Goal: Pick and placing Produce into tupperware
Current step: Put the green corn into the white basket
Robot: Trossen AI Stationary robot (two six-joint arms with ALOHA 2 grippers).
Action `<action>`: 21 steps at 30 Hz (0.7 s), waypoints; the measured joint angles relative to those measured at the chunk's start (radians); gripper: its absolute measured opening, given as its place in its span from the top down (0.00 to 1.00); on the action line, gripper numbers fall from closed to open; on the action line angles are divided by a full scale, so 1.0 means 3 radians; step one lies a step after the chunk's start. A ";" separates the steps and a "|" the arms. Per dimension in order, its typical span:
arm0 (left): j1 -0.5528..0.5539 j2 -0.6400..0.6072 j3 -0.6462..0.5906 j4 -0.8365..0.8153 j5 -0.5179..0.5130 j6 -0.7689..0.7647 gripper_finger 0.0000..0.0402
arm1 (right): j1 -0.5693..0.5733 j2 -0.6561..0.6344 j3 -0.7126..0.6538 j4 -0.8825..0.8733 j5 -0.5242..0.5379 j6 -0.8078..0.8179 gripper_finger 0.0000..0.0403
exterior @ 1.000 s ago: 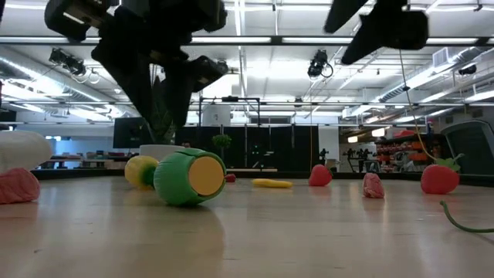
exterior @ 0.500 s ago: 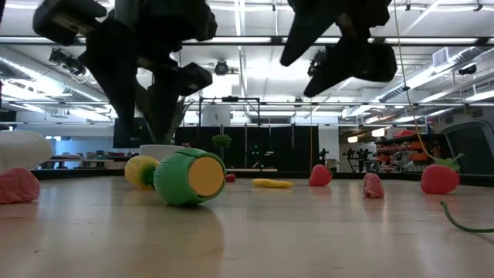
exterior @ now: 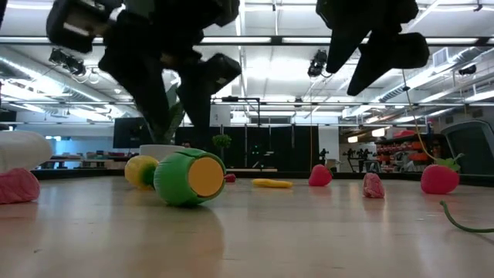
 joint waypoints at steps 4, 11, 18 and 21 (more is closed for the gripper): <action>-0.0094 0.0134 -0.0003 0.0032 -0.0001 0.0227 0.47 | 0.0000 -0.0042 0.0000 -0.0023 0.0016 -0.0024 0.39; -0.0194 0.0209 -0.0001 0.0187 -0.0223 0.0447 0.43 | 0.0000 -0.0114 0.0000 -0.0111 0.0067 -0.0034 0.39; -0.0216 0.0310 -0.0005 0.0150 -0.0253 0.0549 0.39 | 0.0000 -0.0148 0.0000 -0.0171 0.0071 -0.0142 0.39; -0.0259 0.0318 -0.0004 0.0172 -0.0272 0.0690 0.37 | 0.0000 -0.0148 0.0000 -0.0198 0.0071 -0.0203 0.39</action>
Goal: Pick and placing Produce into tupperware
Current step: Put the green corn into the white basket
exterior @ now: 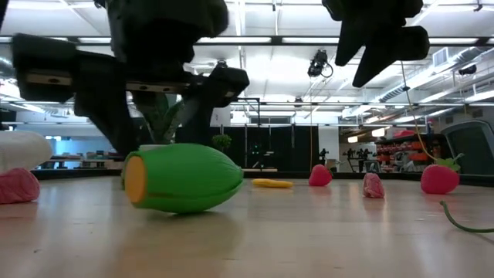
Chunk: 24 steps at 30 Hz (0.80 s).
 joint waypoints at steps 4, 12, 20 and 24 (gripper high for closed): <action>0.0006 -0.0006 0.0000 -0.0058 -0.0358 -0.0223 0.35 | 0.0000 0.0000 0.0000 -0.0033 0.0000 -0.0007 0.39; 0.0220 -0.0014 0.0151 -0.0743 -0.0449 -0.1454 0.31 | 0.0000 0.0000 0.0000 -0.0070 0.0000 -0.0013 0.39; 0.0274 -0.0015 0.0485 -0.1059 -0.0175 -0.1922 0.35 | 0.0000 0.0000 0.0000 -0.0069 0.0000 -0.0269 0.39; 0.0268 -0.0015 0.0812 -0.1448 -0.0155 -0.1968 0.35 | 0.0000 0.0001 0.0000 -0.0087 0.0001 -0.0442 0.39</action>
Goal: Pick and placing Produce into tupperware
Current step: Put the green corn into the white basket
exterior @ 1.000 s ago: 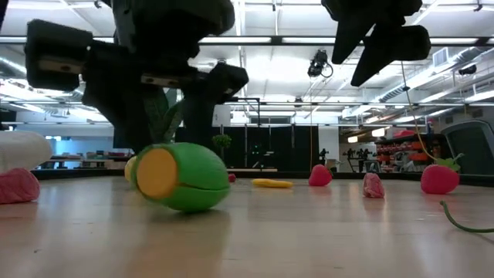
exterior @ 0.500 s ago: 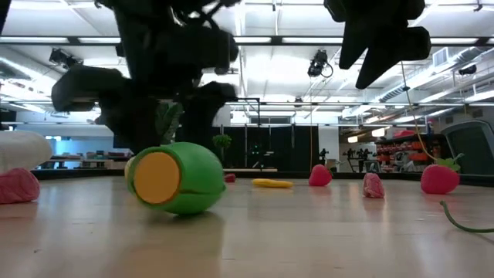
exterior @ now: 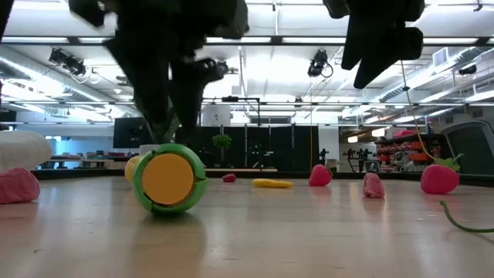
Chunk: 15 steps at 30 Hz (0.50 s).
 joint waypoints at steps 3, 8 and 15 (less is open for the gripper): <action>0.0003 0.0000 0.0253 -0.0254 0.0002 -0.0125 0.34 | 0.0000 0.0000 0.0000 -0.0110 0.0001 -0.0304 0.39; -0.0168 -0.0003 0.0597 -0.0243 -0.0009 0.0432 0.35 | 0.0000 0.0000 0.0000 -0.0481 0.0000 -0.0651 0.39; -0.0426 0.0019 0.0619 -0.0205 -0.0007 0.1633 0.34 | 0.0000 0.0003 0.0000 -0.1033 0.0001 -0.0489 0.39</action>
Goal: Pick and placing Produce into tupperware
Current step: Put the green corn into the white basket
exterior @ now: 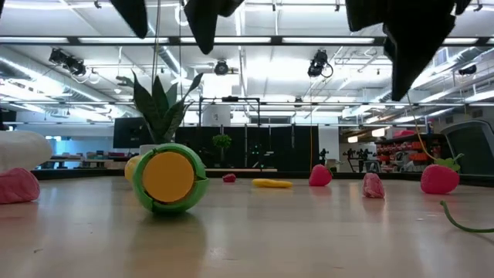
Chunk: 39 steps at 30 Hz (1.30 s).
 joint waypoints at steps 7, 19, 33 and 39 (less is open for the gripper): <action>-0.0088 0.0206 -0.0003 0.0106 -0.0117 0.0363 0.34 | 0.0000 0.0000 0.0000 -0.0095 0.0111 0.0113 0.39; -0.0076 0.0641 -0.0004 0.0160 -0.0245 0.0923 0.33 | 0.0001 0.0001 -0.0001 -0.0072 0.0124 0.0347 0.39; -0.0083 0.0675 -0.0005 0.0275 0.0034 0.0971 0.33 | 0.0004 0.0001 -0.0001 -0.0059 0.0126 0.0442 0.39; -0.0082 0.0687 -0.0005 0.0280 0.0062 0.0870 0.33 | 0.0004 0.0001 -0.0001 -0.0059 0.0125 0.0442 0.39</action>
